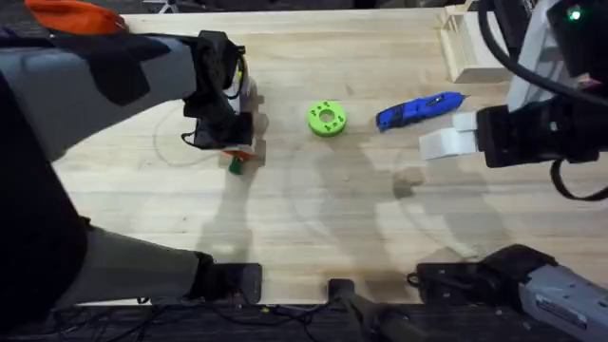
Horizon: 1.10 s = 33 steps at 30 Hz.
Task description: Pick up the gripper from the table and insert it into the empty holder that is missing its gripper. Then pick up a screw, insert it into the mounting hole, and use the screwdriver to tighten it. Finally, clean up the table by picking up the vegetable and placing it into the bucket.
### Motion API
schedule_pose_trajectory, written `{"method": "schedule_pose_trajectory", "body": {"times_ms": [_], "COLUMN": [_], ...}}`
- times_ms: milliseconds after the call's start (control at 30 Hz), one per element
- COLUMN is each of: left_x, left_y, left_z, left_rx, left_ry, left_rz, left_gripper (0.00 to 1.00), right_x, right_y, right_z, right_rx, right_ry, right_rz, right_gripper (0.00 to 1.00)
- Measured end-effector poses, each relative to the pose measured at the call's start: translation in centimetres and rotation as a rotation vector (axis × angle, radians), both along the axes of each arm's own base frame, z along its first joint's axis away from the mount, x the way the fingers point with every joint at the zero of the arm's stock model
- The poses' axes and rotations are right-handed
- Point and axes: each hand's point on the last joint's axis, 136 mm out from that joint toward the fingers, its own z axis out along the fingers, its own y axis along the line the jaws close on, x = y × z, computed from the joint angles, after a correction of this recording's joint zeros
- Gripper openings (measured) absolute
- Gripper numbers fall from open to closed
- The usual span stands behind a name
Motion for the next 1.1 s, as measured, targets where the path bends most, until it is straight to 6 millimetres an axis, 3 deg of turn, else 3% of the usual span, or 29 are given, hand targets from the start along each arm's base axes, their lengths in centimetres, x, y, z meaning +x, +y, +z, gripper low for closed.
{"method": "schedule_pose_trajectory", "body": {"times_ms": [200,233,400,433,600,700,800,933,967,1100], "left_x": [-2.0,-1.4,0.1,0.7,2.9,4.3,6.2,9.6,12.2,14.2], "left_y": [0.3,0.2,-0.1,-0.1,-0.2,0.0,0.3,1.1,1.9,2.6], "left_z": [1.4,4.7,12.8,16.8,21.1,21.6,20.6,17.7,15.5,13.2], "left_rx": [0.007,-0.006,-0.038,-0.05,-0.052,-0.034,-0.016,0.0,0.001,-0.015], "left_ry": [0.054,-0.025,-0.23,-0.315,-0.436,-0.46,-0.455,-0.427,-0.424,-0.411], "left_rz": [0.007,0.02,0.027,0.026,0.01,0.012,0.017,0.042,0.07,0.094], "left_gripper": [0.022,0.022,0.022,0.022,0.022,0.022,0.022,0.022,0.022,0.022], "right_x": [0.0,0.0,0.0,0.0,0.0,0.0,0.0,0.0,0.0,0.0], "right_y": [0.0,0.0,0.0,0.0,0.0,0.0,0.0,0.0,0.0,0.0], "right_z": [0.0,0.0,0.0,0.0,0.0,0.0,0.0,0.0,0.0,0.0], "right_rx": [0.001,0.001,0.001,0.001,0.001,0.001,0.001,0.001,0.001,0.001], "right_ry": [0.0,0.0,0.0,0.0,0.0,0.001,0.001,0.002,0.001,0.002], "right_rz": [-0.003,-0.003,-0.003,-0.003,-0.003,-0.003,-0.003,-0.003,-0.003,-0.003], "right_gripper": [0.994,0.994,0.993,0.993,0.994,0.994,0.993,0.994,0.994,0.994]}}
